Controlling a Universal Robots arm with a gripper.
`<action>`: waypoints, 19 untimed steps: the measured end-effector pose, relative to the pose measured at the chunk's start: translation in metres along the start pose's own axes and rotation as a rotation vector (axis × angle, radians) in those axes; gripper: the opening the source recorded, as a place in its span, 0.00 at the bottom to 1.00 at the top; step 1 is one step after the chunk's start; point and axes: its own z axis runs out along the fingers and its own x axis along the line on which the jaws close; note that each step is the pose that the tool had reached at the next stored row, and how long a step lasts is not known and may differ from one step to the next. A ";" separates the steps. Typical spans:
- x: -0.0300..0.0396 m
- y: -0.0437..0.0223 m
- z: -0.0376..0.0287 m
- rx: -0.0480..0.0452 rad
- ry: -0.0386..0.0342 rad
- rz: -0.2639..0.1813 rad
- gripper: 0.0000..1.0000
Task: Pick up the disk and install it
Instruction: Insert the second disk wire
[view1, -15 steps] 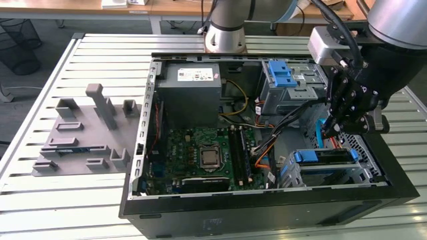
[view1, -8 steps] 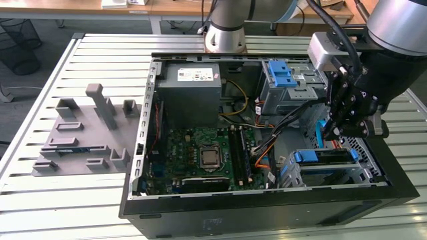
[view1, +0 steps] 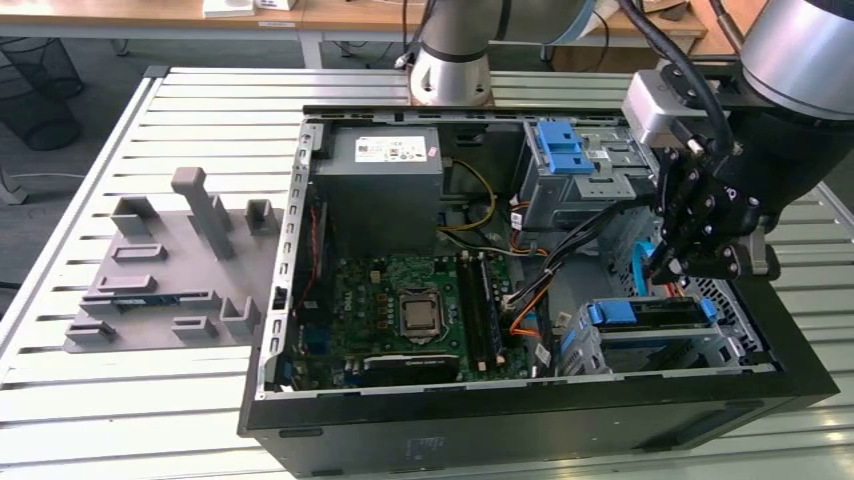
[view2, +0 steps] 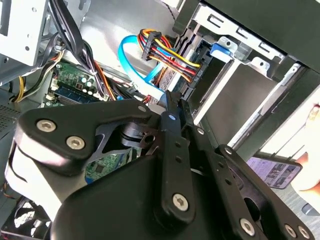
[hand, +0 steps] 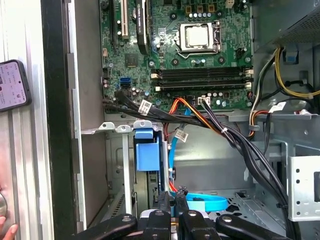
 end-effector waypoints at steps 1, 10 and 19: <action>0.0004 0.0000 0.0020 0.0000 -0.0002 0.000 0.16; 0.0066 -0.0003 0.0089 -0.0003 -0.0002 0.000 0.16; 0.0092 -0.0005 0.0125 -0.0003 -0.0003 0.000 0.16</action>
